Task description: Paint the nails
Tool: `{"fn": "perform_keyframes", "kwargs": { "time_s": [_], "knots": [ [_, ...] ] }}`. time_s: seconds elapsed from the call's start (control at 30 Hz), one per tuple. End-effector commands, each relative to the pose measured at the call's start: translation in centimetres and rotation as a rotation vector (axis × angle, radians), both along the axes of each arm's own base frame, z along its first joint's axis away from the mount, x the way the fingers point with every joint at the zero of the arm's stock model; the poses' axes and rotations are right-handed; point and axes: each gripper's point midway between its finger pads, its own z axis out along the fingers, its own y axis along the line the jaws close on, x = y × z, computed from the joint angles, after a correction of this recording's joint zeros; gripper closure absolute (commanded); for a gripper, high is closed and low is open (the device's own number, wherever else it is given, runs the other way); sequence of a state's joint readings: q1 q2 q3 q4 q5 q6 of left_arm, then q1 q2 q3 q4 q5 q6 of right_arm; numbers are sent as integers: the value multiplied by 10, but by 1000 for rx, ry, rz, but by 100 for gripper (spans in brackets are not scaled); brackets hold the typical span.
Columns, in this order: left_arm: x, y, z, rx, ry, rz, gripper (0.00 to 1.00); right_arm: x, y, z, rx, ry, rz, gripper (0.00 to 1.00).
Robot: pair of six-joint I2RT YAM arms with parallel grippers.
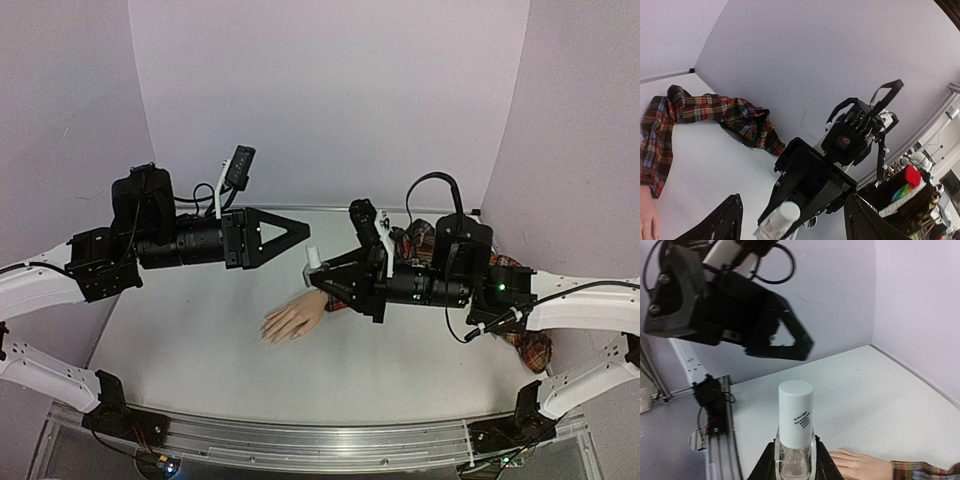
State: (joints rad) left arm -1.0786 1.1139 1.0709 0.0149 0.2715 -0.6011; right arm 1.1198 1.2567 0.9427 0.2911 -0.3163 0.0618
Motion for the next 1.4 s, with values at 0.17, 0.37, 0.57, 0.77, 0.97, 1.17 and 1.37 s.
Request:
{"fn": "perform_keyframes", "kwargs": {
  "time_s": [0.17,0.37,0.57,0.77,0.97,1.17,1.37],
  "knots": [
    [-35,-18,20,-56,-75,-261,52,-30,10,42,90,45,191,100],
    [-40,-13,12,-34,-84,-271,67,-21,10,39,82,58,161,100],
    [-17,-17,2,44,-59,-153,97,2,12,33,56,61,36,100],
    [59,0,-21,185,71,301,100,77,-8,24,-74,-114,-659,100],
    [98,11,-54,352,189,560,100,94,-1,29,-265,-390,-1109,100],
    [56,2,-14,156,76,291,67,54,30,20,-124,-307,-627,100],
    [25,27,8,5,-4,175,24,5,31,11,-30,-114,-129,100]
  ]
}}
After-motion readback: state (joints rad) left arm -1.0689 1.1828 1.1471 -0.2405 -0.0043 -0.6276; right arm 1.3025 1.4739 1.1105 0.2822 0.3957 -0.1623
